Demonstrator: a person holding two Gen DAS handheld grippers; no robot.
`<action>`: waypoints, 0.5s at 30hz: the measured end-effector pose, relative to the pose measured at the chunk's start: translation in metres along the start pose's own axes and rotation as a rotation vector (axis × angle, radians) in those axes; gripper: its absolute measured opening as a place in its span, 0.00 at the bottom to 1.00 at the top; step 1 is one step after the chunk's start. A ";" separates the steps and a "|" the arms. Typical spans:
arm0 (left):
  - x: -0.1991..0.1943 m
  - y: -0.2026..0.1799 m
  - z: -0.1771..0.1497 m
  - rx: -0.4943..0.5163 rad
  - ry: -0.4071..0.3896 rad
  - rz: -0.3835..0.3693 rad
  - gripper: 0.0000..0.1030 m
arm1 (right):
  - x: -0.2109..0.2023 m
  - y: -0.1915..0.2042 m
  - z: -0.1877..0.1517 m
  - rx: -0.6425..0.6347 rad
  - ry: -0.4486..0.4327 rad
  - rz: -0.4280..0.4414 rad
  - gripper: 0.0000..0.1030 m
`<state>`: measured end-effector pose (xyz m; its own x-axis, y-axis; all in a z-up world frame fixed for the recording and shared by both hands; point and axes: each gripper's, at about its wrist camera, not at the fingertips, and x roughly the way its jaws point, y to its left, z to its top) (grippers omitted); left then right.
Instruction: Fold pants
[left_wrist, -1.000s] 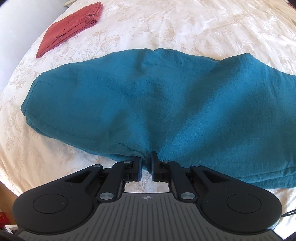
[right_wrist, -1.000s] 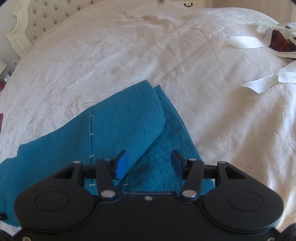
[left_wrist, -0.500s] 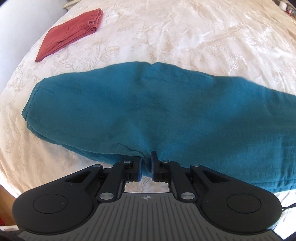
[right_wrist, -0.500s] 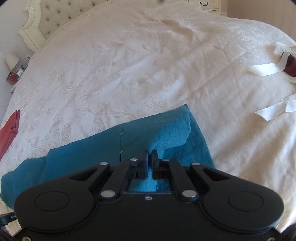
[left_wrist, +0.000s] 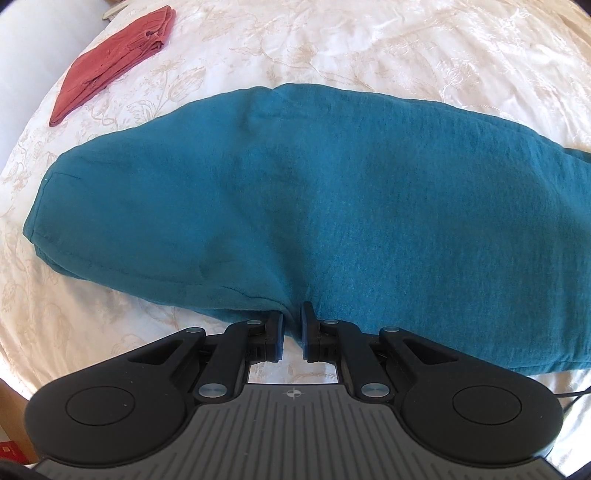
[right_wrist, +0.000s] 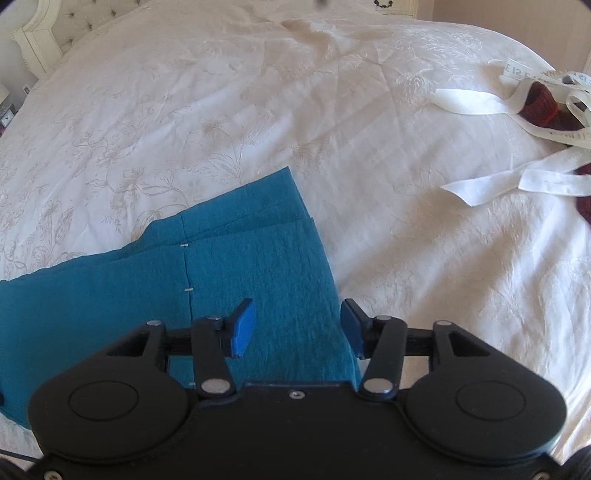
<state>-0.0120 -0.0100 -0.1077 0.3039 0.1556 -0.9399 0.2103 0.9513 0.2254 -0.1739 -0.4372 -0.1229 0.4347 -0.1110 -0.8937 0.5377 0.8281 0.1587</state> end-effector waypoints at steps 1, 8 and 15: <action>0.000 -0.001 0.000 0.000 0.002 0.003 0.09 | 0.009 0.002 0.006 -0.019 -0.011 0.000 0.57; 0.005 -0.004 0.002 -0.021 0.009 0.022 0.09 | 0.060 0.006 0.037 -0.110 0.000 -0.027 0.57; 0.004 -0.003 0.002 -0.039 0.015 0.033 0.09 | 0.062 0.003 0.035 -0.130 0.009 0.021 0.12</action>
<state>-0.0100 -0.0125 -0.1116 0.2957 0.1913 -0.9359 0.1637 0.9551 0.2469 -0.1199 -0.4613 -0.1628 0.4383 -0.0887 -0.8944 0.4302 0.8945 0.1221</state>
